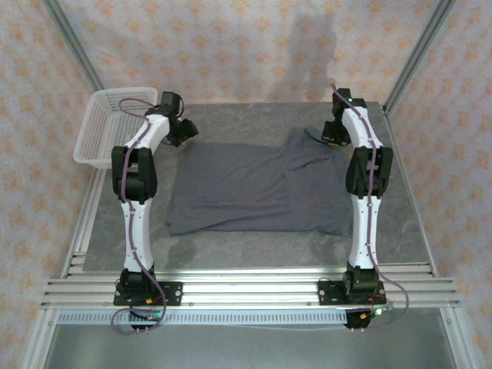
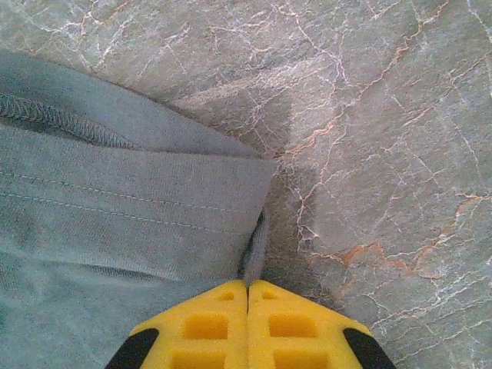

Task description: Fold the inside-out t-shirt

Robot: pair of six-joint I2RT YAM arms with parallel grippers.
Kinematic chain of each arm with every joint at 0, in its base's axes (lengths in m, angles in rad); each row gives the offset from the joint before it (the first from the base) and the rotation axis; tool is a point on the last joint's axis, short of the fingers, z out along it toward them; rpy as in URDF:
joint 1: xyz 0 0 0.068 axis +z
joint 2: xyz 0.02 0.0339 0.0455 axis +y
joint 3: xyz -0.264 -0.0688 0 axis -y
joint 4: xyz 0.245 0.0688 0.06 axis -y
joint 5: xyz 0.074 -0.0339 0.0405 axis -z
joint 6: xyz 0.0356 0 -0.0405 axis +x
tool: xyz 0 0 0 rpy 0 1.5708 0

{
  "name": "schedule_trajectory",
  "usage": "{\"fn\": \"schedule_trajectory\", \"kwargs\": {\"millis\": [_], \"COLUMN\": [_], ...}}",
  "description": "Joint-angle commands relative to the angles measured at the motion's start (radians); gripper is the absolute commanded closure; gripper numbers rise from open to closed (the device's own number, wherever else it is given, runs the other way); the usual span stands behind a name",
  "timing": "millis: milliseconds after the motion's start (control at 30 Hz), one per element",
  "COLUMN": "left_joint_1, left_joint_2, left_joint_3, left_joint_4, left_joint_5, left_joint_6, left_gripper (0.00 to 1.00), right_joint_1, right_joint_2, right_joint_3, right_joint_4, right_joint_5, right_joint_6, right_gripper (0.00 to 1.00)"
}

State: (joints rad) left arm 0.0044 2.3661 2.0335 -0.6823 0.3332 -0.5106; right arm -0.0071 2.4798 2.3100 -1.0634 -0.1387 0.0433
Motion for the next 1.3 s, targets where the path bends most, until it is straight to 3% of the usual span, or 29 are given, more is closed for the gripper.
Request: {"fn": "schedule_trajectory", "kwargs": {"millis": [0,233,333,467,667,867,1067,1267], "left_joint_1": [-0.008,-0.015,-0.018,-0.027,-0.026,0.004,0.012,0.02], "left_joint_2": [0.054,0.088,0.096,0.096,0.094,0.058,0.034,-0.018], "left_joint_3": [0.04,0.057,0.059,0.06,0.086,0.115,0.069,0.06], "left_joint_4": [-0.054,-0.083,-0.082,-0.089,-0.123,-0.181,-0.173,-0.168], "left_joint_5": [-0.002,-0.017,0.003,-0.009,-0.05,-0.135,-0.091,-0.115], "left_joint_6": [0.032,0.041,0.045,0.061,0.068,0.072,0.087,0.078], "left_gripper": [0.49,0.49,0.55,0.79,1.0,1.0,1.0,1.0], "right_joint_1": [0.001,0.001,0.001,0.002,0.001,-0.055,-0.057,-0.057], "right_joint_2": [0.01,0.008,0.01,0.011,0.009,-0.005,-0.018,-0.045], "right_joint_3": [0.035,0.041,0.045,0.045,0.048,0.033,0.007,0.045], "right_joint_4": [-0.03,-0.038,-0.041,-0.041,-0.038,-0.029,-0.01,0.001], "right_joint_5": [0.002,0.008,0.014,0.014,0.027,0.068,-0.009,-0.066], "right_joint_6": [0.009,0.004,0.0,0.004,0.013,0.108,0.11,0.114], "right_gripper": [1.0,1.0,1.0,1.0,1.0,1.0,1.0,1.0]}}
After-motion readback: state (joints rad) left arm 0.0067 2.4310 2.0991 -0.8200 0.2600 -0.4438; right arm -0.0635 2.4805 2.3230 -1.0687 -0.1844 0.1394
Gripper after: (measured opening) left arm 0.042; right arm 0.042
